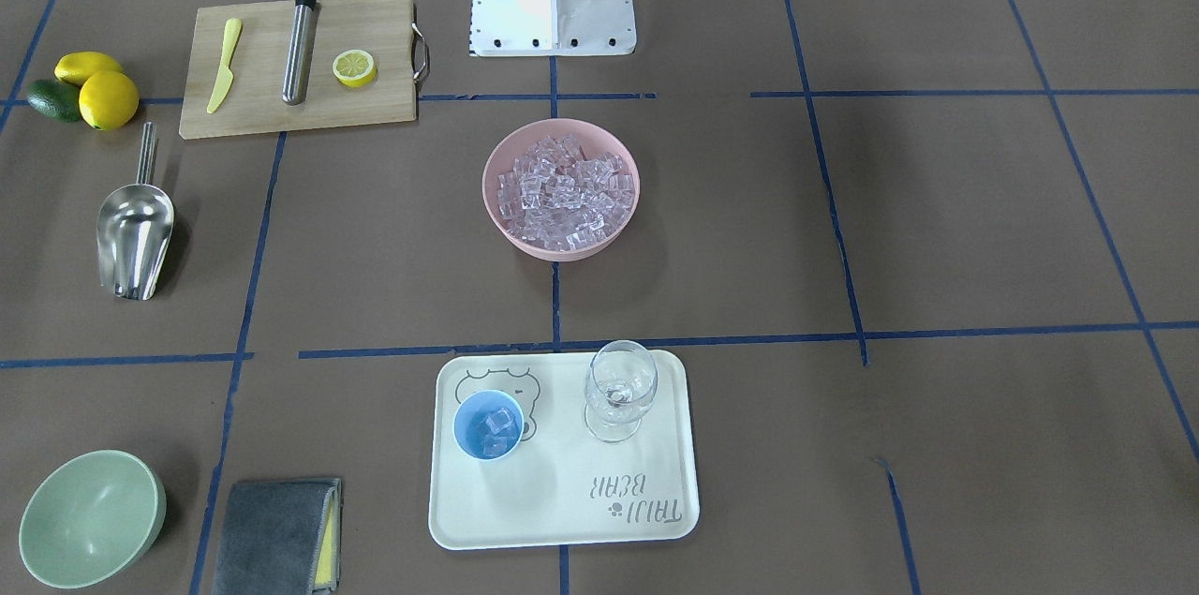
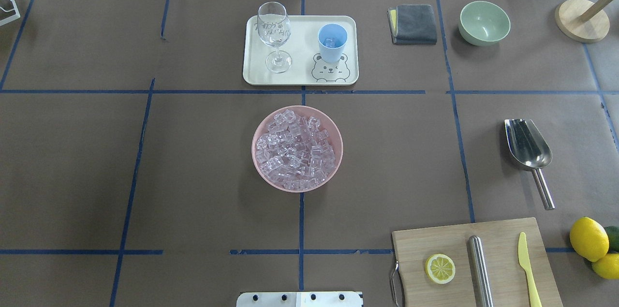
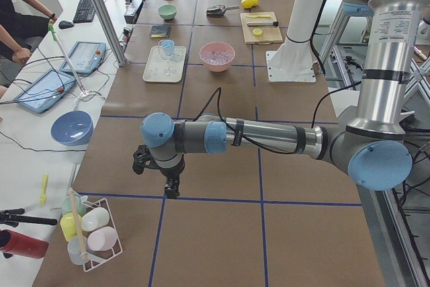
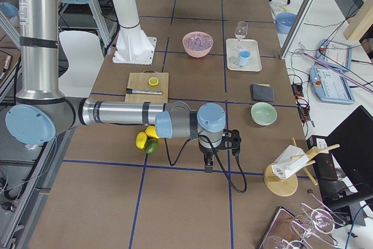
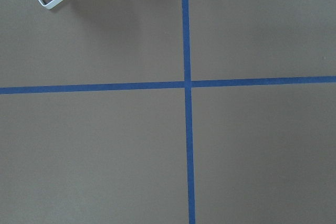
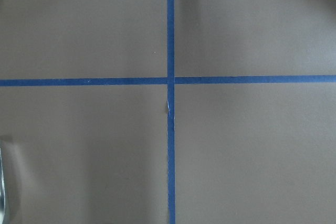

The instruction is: Put ice in cup with scoop

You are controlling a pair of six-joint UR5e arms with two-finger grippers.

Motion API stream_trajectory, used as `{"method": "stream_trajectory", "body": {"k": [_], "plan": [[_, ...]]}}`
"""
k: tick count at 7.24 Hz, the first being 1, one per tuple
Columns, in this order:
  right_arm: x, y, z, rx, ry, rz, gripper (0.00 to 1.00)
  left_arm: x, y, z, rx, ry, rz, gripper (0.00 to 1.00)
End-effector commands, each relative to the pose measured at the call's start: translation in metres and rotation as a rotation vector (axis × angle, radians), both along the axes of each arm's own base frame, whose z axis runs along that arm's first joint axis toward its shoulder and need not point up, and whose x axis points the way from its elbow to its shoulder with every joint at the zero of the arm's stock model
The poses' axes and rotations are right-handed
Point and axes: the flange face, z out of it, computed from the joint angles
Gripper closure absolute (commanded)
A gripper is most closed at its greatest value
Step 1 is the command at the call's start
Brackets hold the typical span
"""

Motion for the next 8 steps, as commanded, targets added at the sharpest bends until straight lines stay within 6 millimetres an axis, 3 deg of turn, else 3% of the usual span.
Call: {"method": "stream_trajectory", "body": {"k": [1, 8], "plan": [[0.0006, 0.0002, -0.0004, 0.001, 0.0, 0.001, 0.0, 0.0, -0.0006, -0.001, 0.003, 0.0, 0.0, 0.0], [-0.0001, -0.0003, -0.0023, 0.007, 0.0, 0.0, 0.0, -0.0001, -0.0056, -0.0067, 0.013, 0.0, -0.002, 0.0]]}}
